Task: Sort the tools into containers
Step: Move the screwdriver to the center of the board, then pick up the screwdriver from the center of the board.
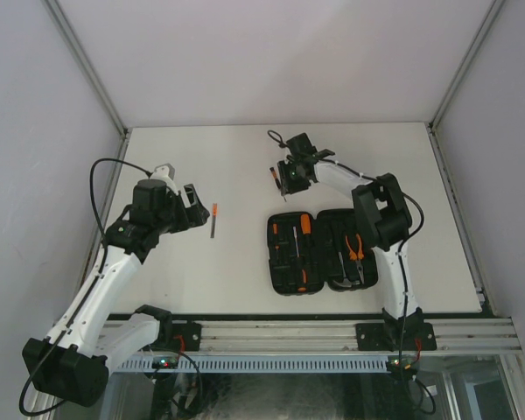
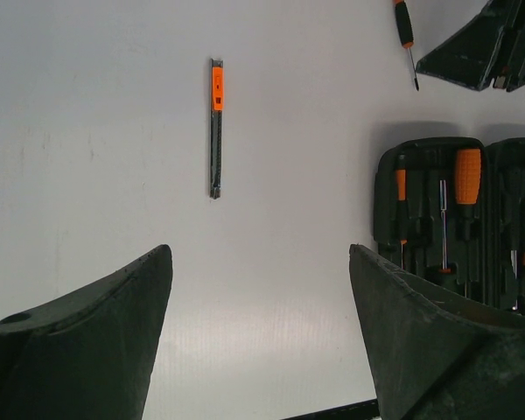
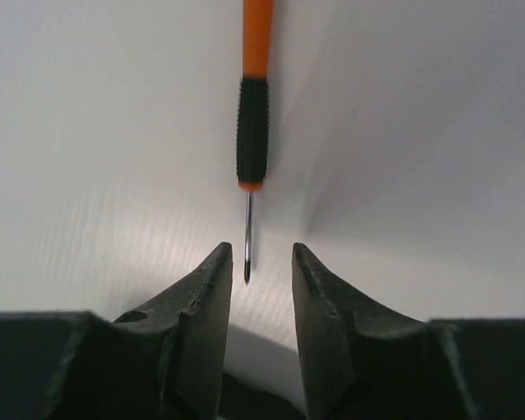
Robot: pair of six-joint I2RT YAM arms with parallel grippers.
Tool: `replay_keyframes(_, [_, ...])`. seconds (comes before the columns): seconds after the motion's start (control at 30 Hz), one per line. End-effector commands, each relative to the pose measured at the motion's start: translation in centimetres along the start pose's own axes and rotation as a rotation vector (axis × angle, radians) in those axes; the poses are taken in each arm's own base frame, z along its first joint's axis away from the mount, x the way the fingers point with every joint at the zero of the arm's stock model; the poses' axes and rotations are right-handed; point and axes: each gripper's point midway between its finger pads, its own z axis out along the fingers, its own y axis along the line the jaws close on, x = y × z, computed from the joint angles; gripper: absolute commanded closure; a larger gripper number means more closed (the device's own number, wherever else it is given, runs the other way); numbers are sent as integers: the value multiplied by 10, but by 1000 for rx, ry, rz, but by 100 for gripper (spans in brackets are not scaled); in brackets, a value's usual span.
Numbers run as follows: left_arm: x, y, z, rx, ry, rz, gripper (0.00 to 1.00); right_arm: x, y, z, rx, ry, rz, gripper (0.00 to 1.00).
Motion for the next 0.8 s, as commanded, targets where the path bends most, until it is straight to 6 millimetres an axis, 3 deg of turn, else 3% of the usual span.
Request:
replay_keyframes(0.0, [-1,0,3,15,-12,-1,15,-39,2,0,9,-71,-17,65])
replay_keyframes(0.4, [-1,0,4,14,-8,-2,15,-61,2,22,39,-44,-52,62])
replay_keyframes(0.77, [0,1,5,12,-6,-4,15,-46,1,29,97,17,-104,73])
